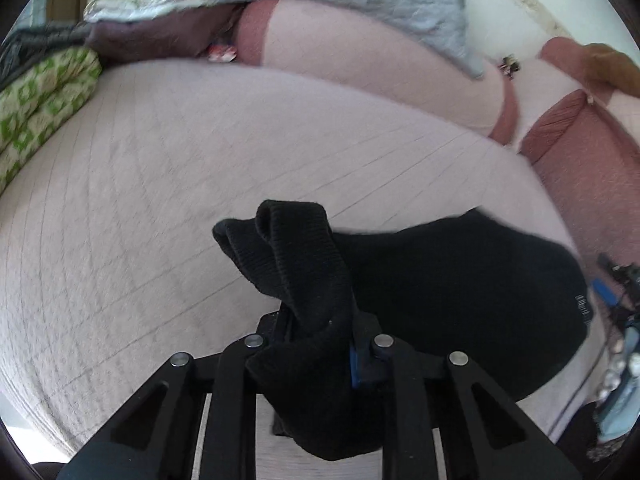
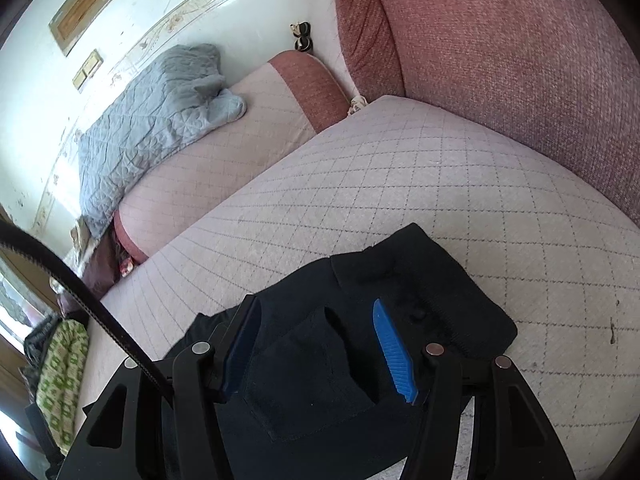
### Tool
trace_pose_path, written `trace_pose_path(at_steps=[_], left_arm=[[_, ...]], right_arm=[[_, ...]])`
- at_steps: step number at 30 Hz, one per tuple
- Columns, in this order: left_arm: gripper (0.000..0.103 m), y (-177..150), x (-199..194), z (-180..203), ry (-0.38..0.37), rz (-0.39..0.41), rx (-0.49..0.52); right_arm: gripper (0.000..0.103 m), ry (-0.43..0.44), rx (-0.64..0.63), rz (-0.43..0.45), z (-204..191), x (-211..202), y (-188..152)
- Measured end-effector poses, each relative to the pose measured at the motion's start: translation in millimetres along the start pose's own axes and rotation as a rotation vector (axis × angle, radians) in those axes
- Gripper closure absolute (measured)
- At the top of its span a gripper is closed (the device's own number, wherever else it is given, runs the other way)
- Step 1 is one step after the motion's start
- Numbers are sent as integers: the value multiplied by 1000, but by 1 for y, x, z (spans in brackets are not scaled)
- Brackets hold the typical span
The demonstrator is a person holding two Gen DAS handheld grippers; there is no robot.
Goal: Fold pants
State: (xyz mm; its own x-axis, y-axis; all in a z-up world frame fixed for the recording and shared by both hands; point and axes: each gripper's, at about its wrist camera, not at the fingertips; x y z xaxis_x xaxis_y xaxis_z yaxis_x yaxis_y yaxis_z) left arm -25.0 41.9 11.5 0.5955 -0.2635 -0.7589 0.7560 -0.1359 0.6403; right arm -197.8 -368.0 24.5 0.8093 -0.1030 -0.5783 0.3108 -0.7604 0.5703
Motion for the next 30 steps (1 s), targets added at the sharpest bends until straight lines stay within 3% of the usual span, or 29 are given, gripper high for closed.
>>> trace_pose_path(at_steps=[4,11,13,14,16,21,23,25,28,29,30], left_arm=[[84,11,2,53,-58,6,64],[83,0,57,151,-90,-74,204],[76,-3,71,173,-109,-95,247],[66,-4,72,181,-123,-95,260],[58,-4,62,189,-205,-88,262],[45,2,14,176,-425,-58,223],[38,0,-5,154,-429,-28,189],[37,-4,-13,128,-401,-11,128],[37,-10,-1,90,-344,-34,22],[37,-12,9,81,-336,-67,-18],[38,-15,16,76,-337,-90,-46]], right_arm=[[40,39,29,-7,3,-4,5],[40,69,44,-7,7,-12,9],[40,70,49,-10,9,-12,10],[40,72,52,-15,10,-11,11],[40,84,63,-31,12,-8,11],[37,125,69,-66,9,-3,7],[36,140,58,-81,4,0,3],[36,192,33,-111,-7,3,-4],[36,422,55,-218,-28,13,-16],[36,550,90,-296,-40,21,-22],[36,614,107,-343,-47,27,-27]])
Point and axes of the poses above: each gripper's, at about its wrist camera, not at the fingertips, and x roughly the way its jaws point, z to its right, y to its top, and after that the axes turned 5 degrees about x, right-handed
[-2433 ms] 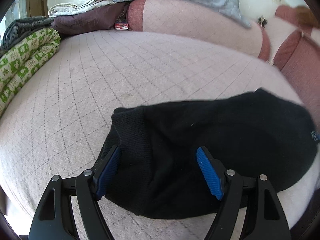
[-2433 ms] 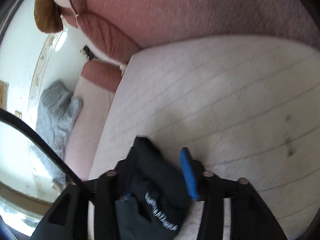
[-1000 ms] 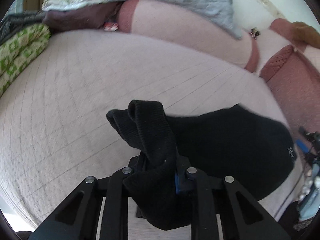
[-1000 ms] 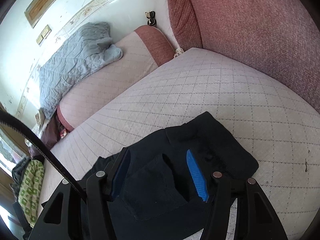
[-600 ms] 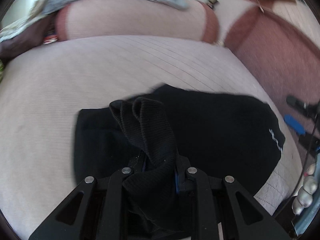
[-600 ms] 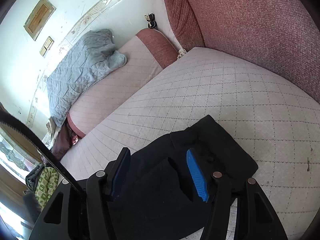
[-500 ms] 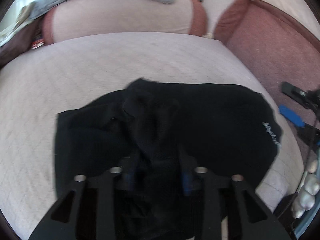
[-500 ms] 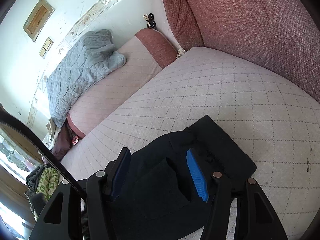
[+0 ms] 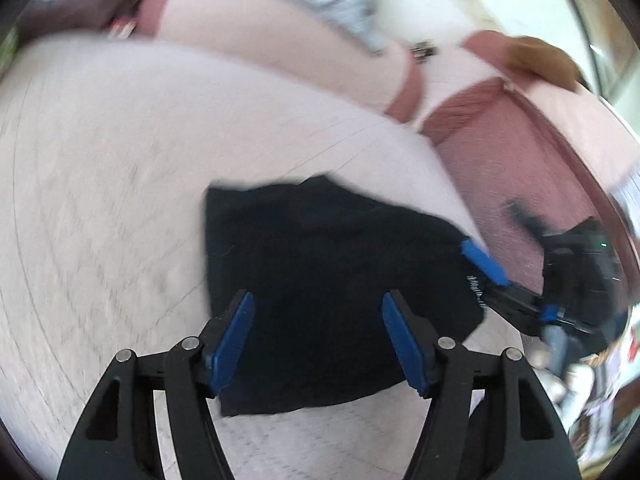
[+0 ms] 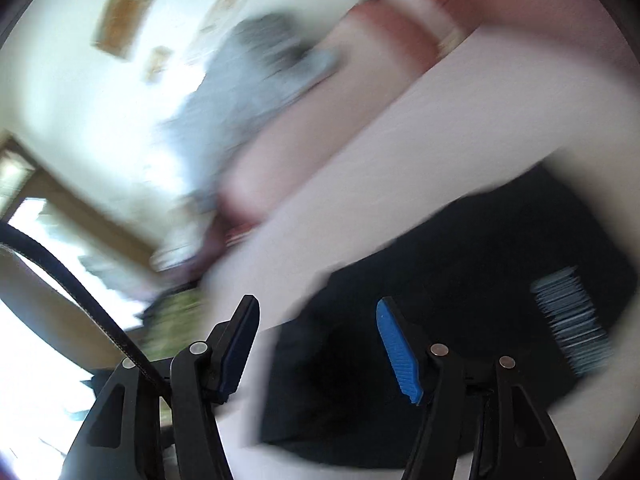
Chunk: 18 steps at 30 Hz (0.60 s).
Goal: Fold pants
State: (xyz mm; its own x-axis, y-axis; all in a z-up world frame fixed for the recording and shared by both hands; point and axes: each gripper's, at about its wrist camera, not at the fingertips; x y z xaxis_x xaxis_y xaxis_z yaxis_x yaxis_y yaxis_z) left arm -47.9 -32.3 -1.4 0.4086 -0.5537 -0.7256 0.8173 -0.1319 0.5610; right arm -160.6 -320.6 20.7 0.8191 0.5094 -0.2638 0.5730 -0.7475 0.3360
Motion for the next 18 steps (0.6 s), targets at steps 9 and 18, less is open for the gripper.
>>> trace_pose_path(at_steps=[9,18], left_arm=[[38,-19,26,8,35,-34,25],[38,-30,12,16,71,-39,96]], right_arm=[[38,-75,113,-177,43,72,-2],[37,-219,128,119,46,-12,27]])
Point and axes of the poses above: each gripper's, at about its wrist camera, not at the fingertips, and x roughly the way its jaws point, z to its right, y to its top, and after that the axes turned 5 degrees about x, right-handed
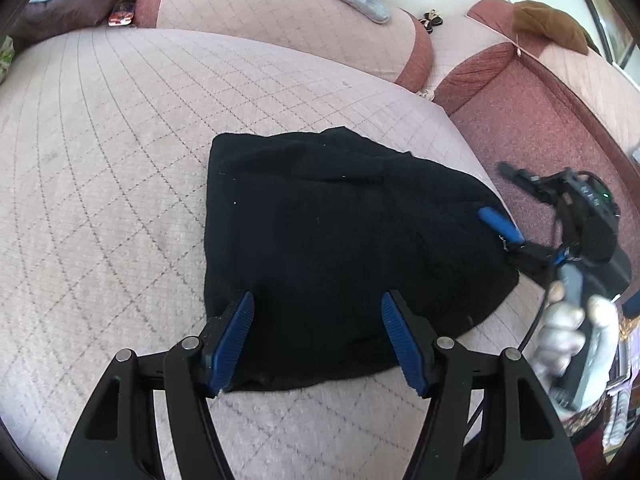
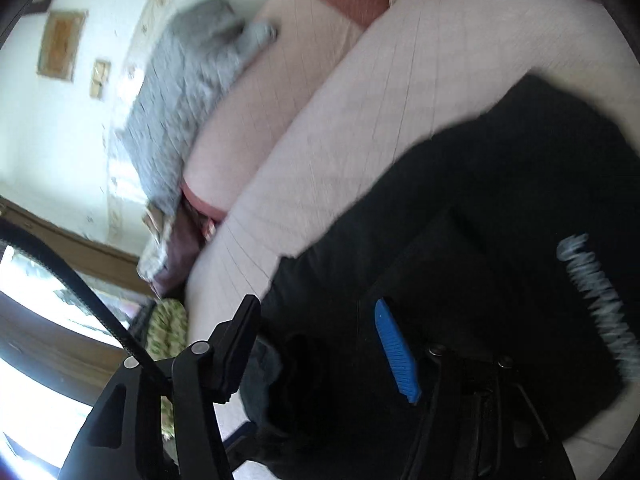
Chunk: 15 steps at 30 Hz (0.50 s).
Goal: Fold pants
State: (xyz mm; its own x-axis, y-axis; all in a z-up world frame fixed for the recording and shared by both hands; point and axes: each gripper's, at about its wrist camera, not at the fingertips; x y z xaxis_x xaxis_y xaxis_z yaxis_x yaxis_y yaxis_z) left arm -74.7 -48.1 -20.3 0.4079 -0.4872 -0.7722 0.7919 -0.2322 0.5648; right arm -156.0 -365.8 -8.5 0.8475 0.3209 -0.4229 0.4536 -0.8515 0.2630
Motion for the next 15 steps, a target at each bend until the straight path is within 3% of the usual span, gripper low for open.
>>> trace_pose_path(at_steps=[3,6,9,15], left_arm=[[38,-2,-10,1,-20,6,8],[38,-3,-14,5,-20,22,33],[38,-6,-16,9,-12,38,63],[38,6,-12,24,-89,24,21]], right_arm=[[34,12,15,105,5,-40,15],[28,-107,-16,234,21,-86,24],[27,-232,-8,253,53,-106,22],[29,-255,47,230,90,-116,17]])
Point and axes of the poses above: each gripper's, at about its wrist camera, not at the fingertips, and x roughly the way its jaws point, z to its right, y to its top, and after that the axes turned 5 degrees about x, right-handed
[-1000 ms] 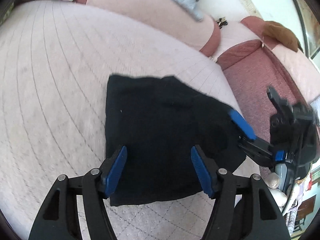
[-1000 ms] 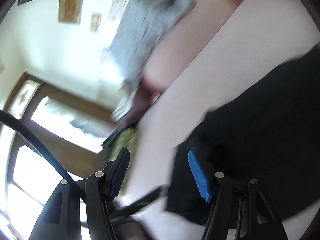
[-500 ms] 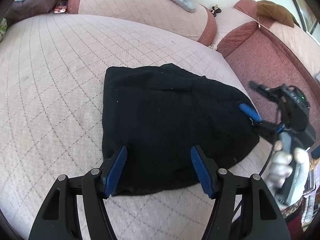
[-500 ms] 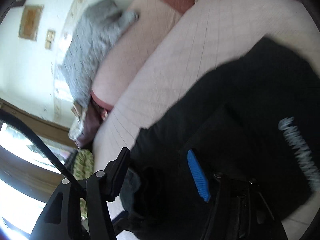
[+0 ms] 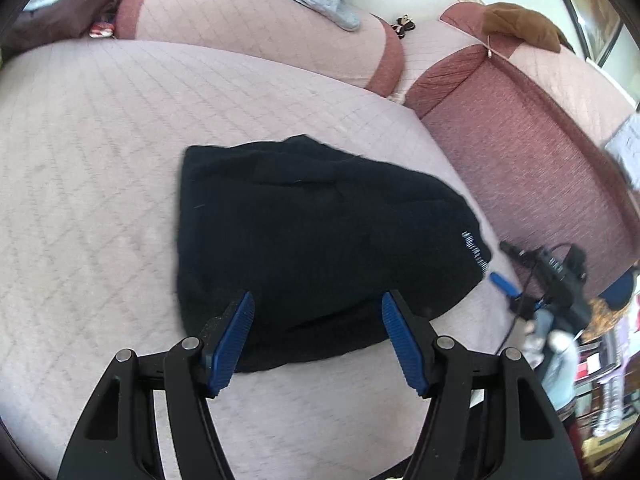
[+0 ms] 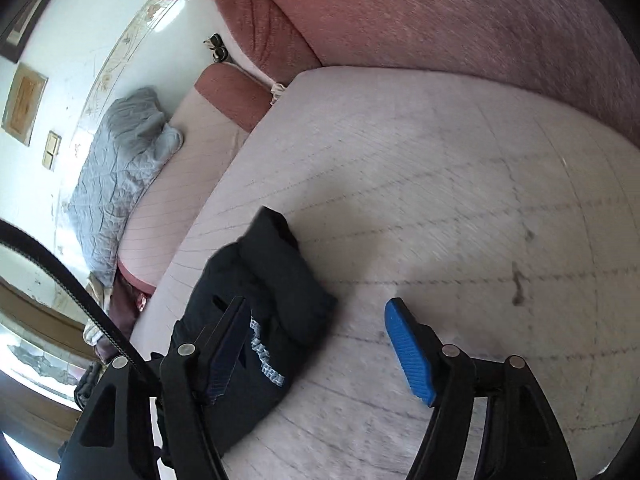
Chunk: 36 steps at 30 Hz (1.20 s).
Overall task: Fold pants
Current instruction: 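Grasp the folded bundle with the right gripper while the left gripper grasps its edge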
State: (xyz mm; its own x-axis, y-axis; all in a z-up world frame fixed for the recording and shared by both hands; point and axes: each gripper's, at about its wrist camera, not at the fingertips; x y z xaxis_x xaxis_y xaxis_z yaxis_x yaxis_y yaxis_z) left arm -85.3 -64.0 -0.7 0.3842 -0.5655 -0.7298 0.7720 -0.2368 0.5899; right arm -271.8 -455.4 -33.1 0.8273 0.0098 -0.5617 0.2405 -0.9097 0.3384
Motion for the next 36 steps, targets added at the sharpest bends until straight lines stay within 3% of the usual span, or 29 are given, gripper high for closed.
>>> trace_pose_path(at_steps=[6,8,10,17,21,24,27,29,34,36], left_arm=[[38,39,35,46,-71,-4,24],[38,41,64,57,-76,-76,17],[38,40,83,66,-33,-145,31],[38,61,58,75,-26,-110,93],[38,98,74,89,-22,-145,122],[38,129,91,124,22,-130,235],[37,149,131,167,-6,-202,324],[37,155,166,193,-20,-291,368],[37,159,242,233,27,-409,465],[36,153,274,239,51,-503,495]], right_arm=[[28,101,61,-71,-9,20,-2],[26,81,50,-65,-17,24,-4],[25,69,44,-57,-19,26,-6],[26,2,-88,-21,-26,34,-16],[27,-54,-104,2,-32,30,-20],[27,-68,-69,20,-30,25,-25],[26,-63,-59,35,-28,21,-31],[26,-53,-67,29,-27,22,-31],[25,-4,-73,15,-23,25,-27],[21,-4,-93,10,-27,30,-27]])
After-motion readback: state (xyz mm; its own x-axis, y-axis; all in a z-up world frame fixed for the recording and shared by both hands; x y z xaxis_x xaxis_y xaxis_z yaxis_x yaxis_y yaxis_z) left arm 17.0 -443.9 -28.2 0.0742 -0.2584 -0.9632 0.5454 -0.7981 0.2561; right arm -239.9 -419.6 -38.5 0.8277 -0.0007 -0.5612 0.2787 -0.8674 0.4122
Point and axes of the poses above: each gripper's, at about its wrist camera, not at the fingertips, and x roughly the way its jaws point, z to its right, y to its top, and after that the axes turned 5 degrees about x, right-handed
